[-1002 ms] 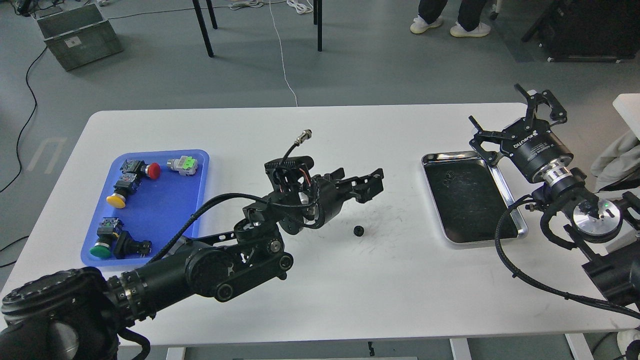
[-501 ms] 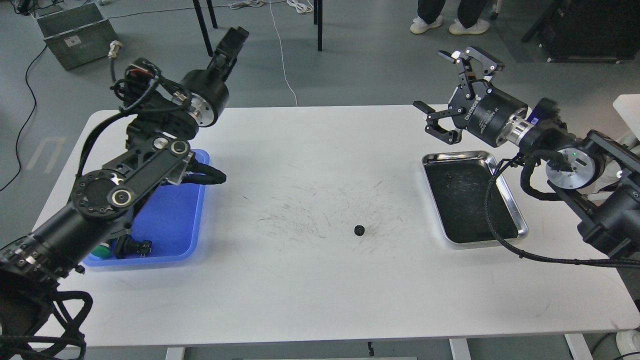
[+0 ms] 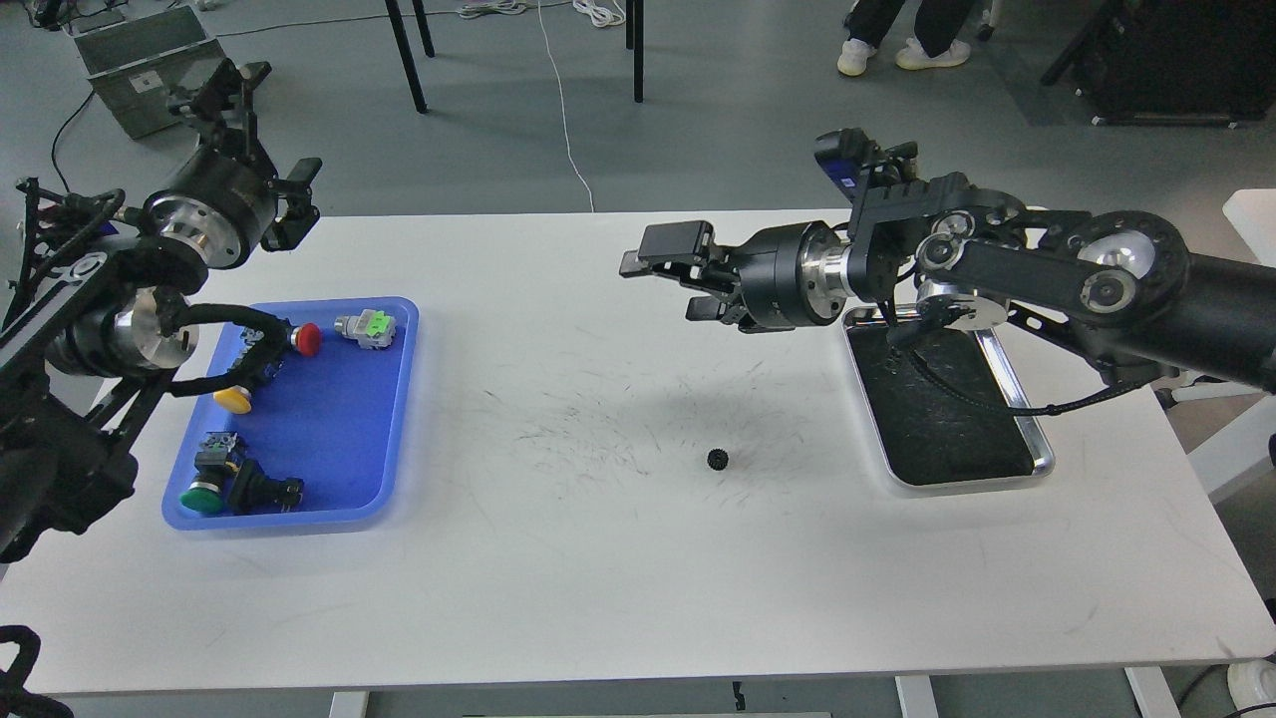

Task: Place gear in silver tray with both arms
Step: 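Reach the right gripper down to the gear and grasp it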

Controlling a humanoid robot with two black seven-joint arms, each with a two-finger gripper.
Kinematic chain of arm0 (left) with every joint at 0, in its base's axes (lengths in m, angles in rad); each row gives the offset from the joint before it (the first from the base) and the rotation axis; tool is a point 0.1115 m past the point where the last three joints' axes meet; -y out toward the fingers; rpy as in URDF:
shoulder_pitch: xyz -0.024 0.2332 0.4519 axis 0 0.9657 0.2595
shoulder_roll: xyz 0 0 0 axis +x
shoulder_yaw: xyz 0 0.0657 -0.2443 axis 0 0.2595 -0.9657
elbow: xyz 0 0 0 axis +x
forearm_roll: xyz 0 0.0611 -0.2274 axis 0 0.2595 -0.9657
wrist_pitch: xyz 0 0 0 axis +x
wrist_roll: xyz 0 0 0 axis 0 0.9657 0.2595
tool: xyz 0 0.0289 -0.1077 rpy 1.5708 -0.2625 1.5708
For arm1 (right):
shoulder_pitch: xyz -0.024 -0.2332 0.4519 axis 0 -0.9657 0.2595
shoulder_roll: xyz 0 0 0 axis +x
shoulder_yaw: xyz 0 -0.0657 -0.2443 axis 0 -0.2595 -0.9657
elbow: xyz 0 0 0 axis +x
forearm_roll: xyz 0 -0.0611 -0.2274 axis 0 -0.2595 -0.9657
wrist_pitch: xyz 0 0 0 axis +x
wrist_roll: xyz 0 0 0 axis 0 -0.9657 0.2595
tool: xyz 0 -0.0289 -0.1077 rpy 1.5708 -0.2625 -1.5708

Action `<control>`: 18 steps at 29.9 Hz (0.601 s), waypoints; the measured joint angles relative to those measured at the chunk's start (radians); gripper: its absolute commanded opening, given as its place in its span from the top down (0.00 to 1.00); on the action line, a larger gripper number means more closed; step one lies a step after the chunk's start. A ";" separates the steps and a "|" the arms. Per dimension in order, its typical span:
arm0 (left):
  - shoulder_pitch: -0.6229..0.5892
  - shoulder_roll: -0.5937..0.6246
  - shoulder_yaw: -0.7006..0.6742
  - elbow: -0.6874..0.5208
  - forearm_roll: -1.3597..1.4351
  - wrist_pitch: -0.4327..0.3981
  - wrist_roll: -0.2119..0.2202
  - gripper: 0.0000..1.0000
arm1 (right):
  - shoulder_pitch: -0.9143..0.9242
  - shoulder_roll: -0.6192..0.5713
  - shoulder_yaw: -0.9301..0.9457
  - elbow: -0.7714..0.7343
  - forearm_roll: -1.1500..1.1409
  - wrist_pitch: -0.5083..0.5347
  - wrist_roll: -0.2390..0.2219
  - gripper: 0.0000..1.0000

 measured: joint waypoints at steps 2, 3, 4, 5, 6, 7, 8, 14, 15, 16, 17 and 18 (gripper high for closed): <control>0.020 0.003 -0.007 0.004 -0.007 -0.036 -0.019 0.02 | 0.024 0.016 -0.068 0.022 -0.085 -0.008 0.000 0.03; 0.027 0.003 -0.012 0.008 -0.008 -0.045 -0.027 0.02 | 0.037 0.027 -0.111 0.026 -0.125 -0.010 -0.001 0.03; 0.033 0.002 -0.014 0.012 -0.009 -0.049 -0.034 0.02 | 0.050 0.040 -0.157 0.028 -0.162 -0.010 -0.004 0.03; 0.037 0.001 -0.016 0.014 -0.009 -0.051 -0.041 0.02 | 0.062 0.053 -0.196 0.028 -0.187 -0.010 -0.011 0.02; 0.039 -0.001 -0.017 0.017 -0.009 -0.051 -0.048 0.02 | 0.074 0.069 -0.236 0.028 -0.209 -0.010 -0.023 0.02; 0.041 -0.002 -0.017 0.018 -0.009 -0.051 -0.055 0.02 | 0.083 0.085 -0.268 0.027 -0.223 -0.010 -0.036 0.02; 0.042 -0.003 -0.018 0.019 -0.009 -0.051 -0.059 0.02 | 0.089 0.099 -0.290 0.024 -0.231 -0.010 -0.046 0.02; 0.056 0.002 -0.018 0.033 -0.007 -0.049 -0.066 0.02 | 0.069 0.182 -0.341 -0.023 -0.249 -0.009 -0.067 0.02; 0.057 0.002 -0.018 0.036 -0.007 -0.049 -0.066 0.02 | 0.062 0.196 -0.349 -0.038 -0.250 -0.009 -0.068 0.02; 0.057 0.002 -0.018 0.038 -0.007 -0.049 -0.066 0.02 | 0.056 0.213 -0.358 -0.056 -0.250 -0.009 -0.069 0.02; 0.057 0.002 -0.018 0.039 -0.007 -0.050 -0.066 0.02 | 0.052 0.227 -0.366 -0.070 -0.250 -0.009 -0.069 0.03; 0.058 0.002 -0.018 0.040 -0.006 -0.050 -0.066 0.02 | 0.047 0.244 -0.375 -0.087 -0.250 -0.009 -0.070 0.03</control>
